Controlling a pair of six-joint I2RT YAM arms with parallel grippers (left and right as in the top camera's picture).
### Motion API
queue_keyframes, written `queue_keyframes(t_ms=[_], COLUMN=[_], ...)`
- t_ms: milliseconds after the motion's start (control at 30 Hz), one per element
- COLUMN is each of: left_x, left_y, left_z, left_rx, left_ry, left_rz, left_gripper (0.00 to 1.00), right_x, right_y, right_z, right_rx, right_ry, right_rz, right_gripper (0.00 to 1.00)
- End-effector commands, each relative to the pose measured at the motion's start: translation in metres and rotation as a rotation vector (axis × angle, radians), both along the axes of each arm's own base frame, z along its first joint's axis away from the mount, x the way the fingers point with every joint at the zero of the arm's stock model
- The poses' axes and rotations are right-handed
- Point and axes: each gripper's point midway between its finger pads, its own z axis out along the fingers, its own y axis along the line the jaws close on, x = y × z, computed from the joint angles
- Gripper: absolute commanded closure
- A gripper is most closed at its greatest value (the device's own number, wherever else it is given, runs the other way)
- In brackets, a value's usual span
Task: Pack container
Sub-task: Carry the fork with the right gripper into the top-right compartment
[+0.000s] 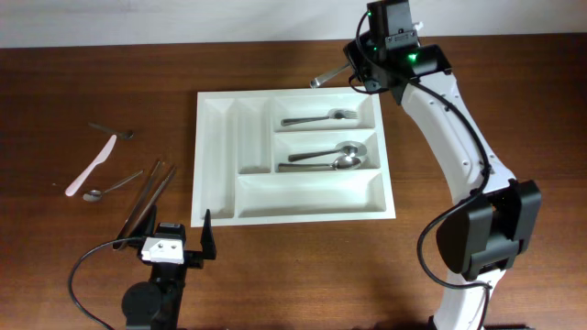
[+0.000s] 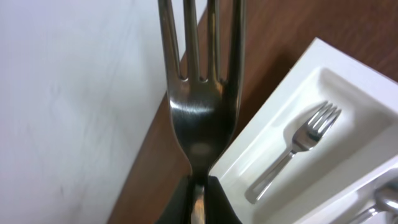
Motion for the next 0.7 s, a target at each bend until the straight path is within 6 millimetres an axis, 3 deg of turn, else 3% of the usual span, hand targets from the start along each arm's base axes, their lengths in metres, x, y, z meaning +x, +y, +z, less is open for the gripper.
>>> queue_keyframes(t_ms=[0,167,400,667], left_x=[0.000,0.000,0.000,0.000], left_y=[0.000,0.000,0.000,0.000], left_z=[-0.003,-0.003,-0.003,-0.003], left_rx=[0.019,0.019,0.019,0.019], left_ry=[0.004,0.004,0.004,0.004], left_rz=[-0.003,-0.003,-0.003,-0.003], left_gripper=[0.01,0.01,0.01,0.01], right_x=[-0.003,-0.007,-0.015,-0.024], right_y=[0.001,0.028,0.057,0.056], right_z=[-0.025,-0.068,-0.092,-0.111], right_rx=[0.028,0.036,0.037,0.020], right_ry=[0.058,0.144,0.188,0.250], right_rz=[-0.100,-0.054,-0.035,-0.057], right_gripper=[0.96,0.96,0.96,0.96])
